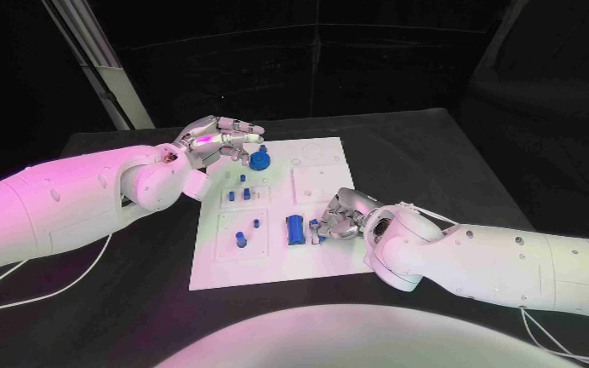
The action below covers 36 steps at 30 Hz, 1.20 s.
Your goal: Assemble the parts on the task board
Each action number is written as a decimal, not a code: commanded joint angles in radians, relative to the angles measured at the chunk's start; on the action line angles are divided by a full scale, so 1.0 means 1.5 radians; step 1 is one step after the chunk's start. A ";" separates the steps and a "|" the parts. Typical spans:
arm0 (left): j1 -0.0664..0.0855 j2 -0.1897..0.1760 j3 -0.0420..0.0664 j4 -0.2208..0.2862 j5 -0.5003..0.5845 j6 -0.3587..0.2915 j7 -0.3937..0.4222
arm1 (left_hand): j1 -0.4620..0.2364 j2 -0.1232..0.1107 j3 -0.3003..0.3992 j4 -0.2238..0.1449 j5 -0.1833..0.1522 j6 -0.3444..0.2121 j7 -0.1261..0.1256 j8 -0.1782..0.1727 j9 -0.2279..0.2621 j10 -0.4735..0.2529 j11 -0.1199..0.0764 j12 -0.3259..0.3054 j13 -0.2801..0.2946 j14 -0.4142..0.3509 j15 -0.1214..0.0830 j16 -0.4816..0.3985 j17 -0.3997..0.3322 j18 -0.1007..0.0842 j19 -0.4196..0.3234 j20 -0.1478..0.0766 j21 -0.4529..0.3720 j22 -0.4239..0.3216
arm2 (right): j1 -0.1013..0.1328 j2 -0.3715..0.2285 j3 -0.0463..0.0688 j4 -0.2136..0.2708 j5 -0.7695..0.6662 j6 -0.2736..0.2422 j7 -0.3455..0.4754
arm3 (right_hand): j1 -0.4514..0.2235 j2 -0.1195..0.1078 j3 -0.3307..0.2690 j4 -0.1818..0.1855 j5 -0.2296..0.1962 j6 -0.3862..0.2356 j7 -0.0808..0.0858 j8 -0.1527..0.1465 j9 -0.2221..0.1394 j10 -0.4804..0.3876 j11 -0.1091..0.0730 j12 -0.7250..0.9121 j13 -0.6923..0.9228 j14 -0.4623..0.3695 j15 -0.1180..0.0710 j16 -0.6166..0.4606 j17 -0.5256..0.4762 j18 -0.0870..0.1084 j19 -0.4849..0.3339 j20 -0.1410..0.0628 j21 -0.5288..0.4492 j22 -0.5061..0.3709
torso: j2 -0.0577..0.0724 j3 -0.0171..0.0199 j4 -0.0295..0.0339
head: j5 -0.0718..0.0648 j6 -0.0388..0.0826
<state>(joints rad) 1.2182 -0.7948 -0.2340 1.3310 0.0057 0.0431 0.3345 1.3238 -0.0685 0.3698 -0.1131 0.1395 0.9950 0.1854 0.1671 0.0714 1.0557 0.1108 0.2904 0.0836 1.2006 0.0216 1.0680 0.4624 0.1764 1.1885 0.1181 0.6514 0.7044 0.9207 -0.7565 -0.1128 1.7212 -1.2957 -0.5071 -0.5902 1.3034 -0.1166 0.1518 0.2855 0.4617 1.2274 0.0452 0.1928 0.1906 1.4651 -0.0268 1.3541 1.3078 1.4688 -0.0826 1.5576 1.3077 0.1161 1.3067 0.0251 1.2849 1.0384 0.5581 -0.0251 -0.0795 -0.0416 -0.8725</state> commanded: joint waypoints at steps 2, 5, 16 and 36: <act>0.001 0.000 0.001 0.001 -0.002 0.009 -0.004 | 0.000 0.005 -0.003 -0.002 -0.001 -0.004 0.001 0.003 -0.001 -0.003 0.001 0.005 -0.001 -0.005 0.001 -0.003 -0.001 0.004 -0.005 0.002 -0.003 -0.001 | -0.001 0.002 -0.002 -0.004 0.004 0.015 -0.013 | -0.004 0.003 -0.004 -0.001 0.005 0.003 -0.002 -0.002 -0.001 0.012 -0.002 -0.003 0.057 0.066 -0.004 0.002 0.166 -0.007 0.003 0.000 0.001 0.000 | 0.000 -0.0001 0.0001 | 0.000 0.000; 0.002 0.000 0.001 0.001 -0.002 0.009 -0.005 | 0.000 0.005 -0.003 -0.002 -0.001 -0.004 0.001 0.003 -0.001 -0.003 0.001 0.005 -0.001 -0.005 0.001 -0.003 -0.001 0.004 -0.005 0.002 -0.003 -0.001 | -0.001 0.003 -0.002 -0.006 0.003 0.019 -0.013 | -0.006 0.004 -0.005 -0.001 0.004 0.004 -0.002 -0.001 0.001 0.013 -0.003 -0.002 0.058 0.066 -0.005 0.003 0.166 -0.007 0.003 -0.001 0.001 -0.001 | 0.000 0.0001 -0.0004 | 0.000 0.000; 0.002 0.001 0.001 0.000 -0.002 0.012 -0.008 | 0.000 0.005 -0.003 -0.002 -0.001 -0.004 0.001 0.003 -0.001 -0.003 0.001 0.005 -0.001 -0.005 0.001 -0.003 -0.001 0.004 -0.005 0.002 -0.003 -0.001 | -0.001 0.008 -0.002 0.001 0.001 0.057 -0.013 | -0.020 0.009 -0.013 -0.002 -0.005 0.014 -0.008 0.010 0.010 0.021 -0.007 0.016 0.075 0.067 -0.008 0.005 0.170 -0.008 0.005 -0.004 0.003 0.004 | 0.000 0.0004 -0.0006 | 0.000 0.000; 0.002 0.002 0.001 -0.002 -0.003 0.015 -0.010 | -0.002 0.006 -0.003 -0.001 -0.001 -0.004 0.001 0.003 -0.001 -0.004 0.001 0.005 -0.001 -0.005 0.001 -0.003 -0.002 0.004 -0.005 0.002 -0.003 -0.001 | -0.001 0.006 -0.002 0.008 -0.017 0.040 -0.009 | -0.101 0.035 -0.058 0.003 0.027 0.014 -0.010 0.025 0.024 0.028 -0.009 0.023 0.086 0.068 -0.010 0.009 0.175 -0.010 0.008 -0.007 0.009 0.014 | 0.000 0.0002 -0.0006 | -0.001 0.000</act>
<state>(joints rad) 1.2187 -0.7926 -0.2341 1.3280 0.0035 0.0509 0.3249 1.3238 -0.0685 0.3698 -0.1131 0.1396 0.9950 0.1854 0.1671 0.0715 1.0558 0.1108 0.2951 0.0826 1.2006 0.0216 1.0680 0.4602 0.1764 1.1851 0.1215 0.6514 0.7046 0.9185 -0.7481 -0.1149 1.7287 -1.3066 -0.4482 -0.6070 1.1625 -0.0652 0.0721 0.2903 0.5032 1.2480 0.0243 0.2237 0.2256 1.4647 -0.0342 1.3902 1.3076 1.4648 -0.0936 1.5663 1.3075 0.1163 1.3139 0.0178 1.2963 1.0579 0.5578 -0.0248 -0.0801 -0.0434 -0.8725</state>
